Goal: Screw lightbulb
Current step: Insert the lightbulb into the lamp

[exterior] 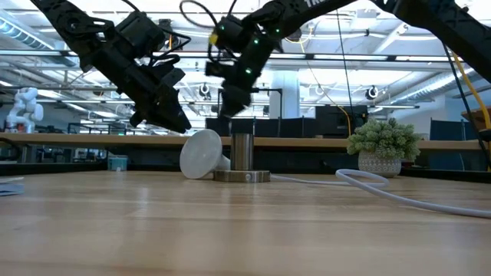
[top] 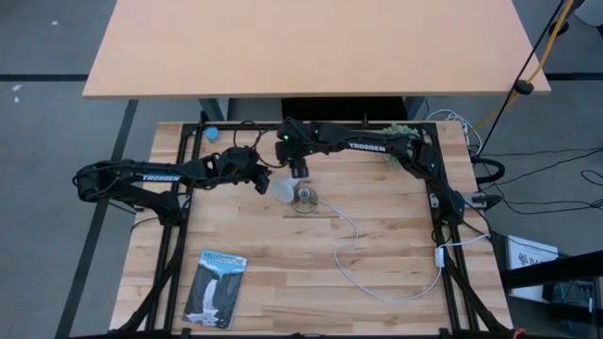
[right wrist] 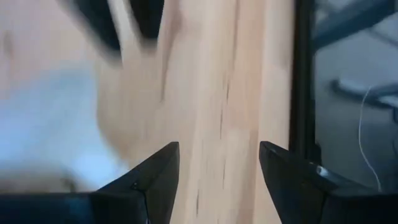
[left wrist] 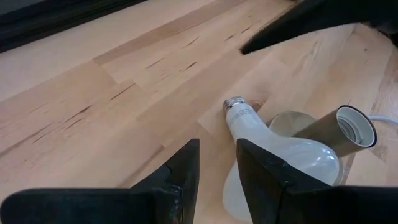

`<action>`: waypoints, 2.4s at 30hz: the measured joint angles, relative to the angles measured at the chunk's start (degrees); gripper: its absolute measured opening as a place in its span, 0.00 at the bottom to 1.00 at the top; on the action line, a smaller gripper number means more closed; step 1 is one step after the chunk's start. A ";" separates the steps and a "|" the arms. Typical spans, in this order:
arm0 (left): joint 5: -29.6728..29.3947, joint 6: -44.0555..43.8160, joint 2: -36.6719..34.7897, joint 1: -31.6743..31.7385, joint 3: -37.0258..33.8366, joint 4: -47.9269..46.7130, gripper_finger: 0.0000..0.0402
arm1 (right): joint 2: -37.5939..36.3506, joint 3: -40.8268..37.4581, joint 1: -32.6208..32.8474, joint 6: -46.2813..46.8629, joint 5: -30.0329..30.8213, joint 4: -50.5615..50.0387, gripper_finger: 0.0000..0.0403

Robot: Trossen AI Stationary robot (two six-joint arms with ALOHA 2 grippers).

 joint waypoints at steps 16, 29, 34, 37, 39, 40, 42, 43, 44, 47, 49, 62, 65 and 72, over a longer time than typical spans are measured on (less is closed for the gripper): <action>0.00 0.20 0.02 0.00 0.00 -0.03 0.28 | 4.65 -0.03 -0.75 -10.65 -6.19 -10.67 0.53; -0.02 0.26 0.02 0.00 0.00 -0.02 0.28 | 7.75 -0.07 3.15 -14.23 -11.75 -1.56 0.53; -0.02 0.22 0.02 0.00 0.00 0.00 0.28 | 8.73 0.11 3.38 -13.74 -15.92 0.92 0.53; -0.02 0.22 0.02 0.00 0.00 0.00 0.28 | 9.96 0.28 3.40 -11.80 -16.62 2.08 0.53; -0.02 0.21 0.02 0.00 0.00 0.01 0.28 | 10.66 0.31 3.40 -9.69 -16.78 2.10 0.53; -0.02 0.21 0.02 0.00 0.00 -0.01 0.28 | 10.87 0.31 3.40 -8.75 -16.76 2.08 0.53; -0.02 0.20 0.02 0.00 0.00 -0.02 0.28 | 10.98 0.26 3.46 -7.15 -16.68 2.31 0.53; -0.02 0.20 0.02 0.00 0.00 -0.03 0.28 | 11.00 0.26 3.46 -6.79 -16.68 2.51 0.52; -0.02 0.20 0.02 0.00 0.00 0.01 0.28 | 10.87 0.22 3.48 -6.69 -16.67 2.87 0.52; -0.02 0.20 0.02 0.00 0.00 0.02 0.28 | 10.78 0.22 3.57 -6.69 -16.32 3.59 0.50; -0.02 0.20 0.02 0.00 0.00 0.02 0.28 | 10.82 0.20 3.44 -6.40 -16.24 3.55 0.47; -0.02 0.20 0.02 0.00 0.00 0.01 0.28 | 7.53 -0.36 3.24 -5.95 -13.84 1.94 0.13; -0.02 0.17 0.02 -0.02 0.00 0.04 0.28 | 5.59 -0.44 2.65 -6.16 -12.95 0.84 0.09; -0.02 0.14 -1.63 0.00 0.00 2.00 0.28 | 1.40 -0.22 1.02 -4.84 -8.95 -7.33 0.04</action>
